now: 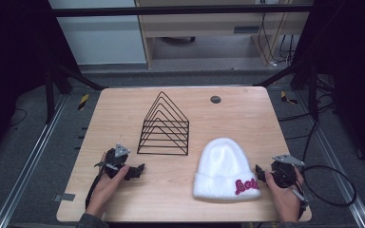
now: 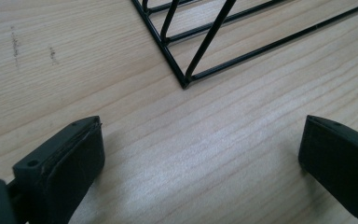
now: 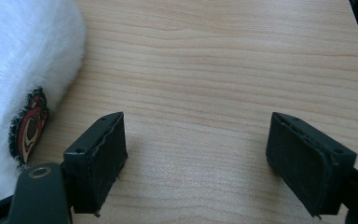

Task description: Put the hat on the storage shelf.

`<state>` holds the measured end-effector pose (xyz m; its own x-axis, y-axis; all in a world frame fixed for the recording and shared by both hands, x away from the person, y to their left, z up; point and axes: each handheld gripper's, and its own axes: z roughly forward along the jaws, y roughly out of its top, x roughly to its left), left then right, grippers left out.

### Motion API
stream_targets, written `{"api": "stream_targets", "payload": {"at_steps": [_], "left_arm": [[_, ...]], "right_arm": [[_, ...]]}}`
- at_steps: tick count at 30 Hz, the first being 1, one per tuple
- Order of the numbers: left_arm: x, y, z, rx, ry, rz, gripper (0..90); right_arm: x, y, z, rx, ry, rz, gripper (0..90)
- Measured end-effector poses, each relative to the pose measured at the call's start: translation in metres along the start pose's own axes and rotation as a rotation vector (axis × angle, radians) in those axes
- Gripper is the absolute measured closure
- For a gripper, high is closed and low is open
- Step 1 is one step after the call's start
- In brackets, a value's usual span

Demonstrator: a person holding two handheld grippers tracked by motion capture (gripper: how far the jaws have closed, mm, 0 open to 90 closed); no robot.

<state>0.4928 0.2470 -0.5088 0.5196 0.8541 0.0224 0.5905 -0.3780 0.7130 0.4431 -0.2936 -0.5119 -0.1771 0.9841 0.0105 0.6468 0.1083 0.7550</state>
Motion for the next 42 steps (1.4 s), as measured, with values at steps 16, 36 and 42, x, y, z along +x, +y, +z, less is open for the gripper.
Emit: {"api": "stream_targets", "payload": {"at_steps": [16, 36, 42], "left_arm": [[0.008, -0.008, -0.008, -0.002, -0.008, 0.010, 0.0], [0.008, -0.011, -0.011, 0.000, -0.008, 0.011, 0.0], [0.009, -0.010, -0.010, 0.001, -0.009, 0.012, 0.0]], "right_arm": [[-0.001, 0.023, 0.001, 0.007, 0.015, 0.005, 30.5], [0.059, 0.107, 0.015, 0.168, 0.235, -0.149, 39.2], [0.062, 0.109, 0.031, 0.207, 0.220, -0.168, 40.4]]}}
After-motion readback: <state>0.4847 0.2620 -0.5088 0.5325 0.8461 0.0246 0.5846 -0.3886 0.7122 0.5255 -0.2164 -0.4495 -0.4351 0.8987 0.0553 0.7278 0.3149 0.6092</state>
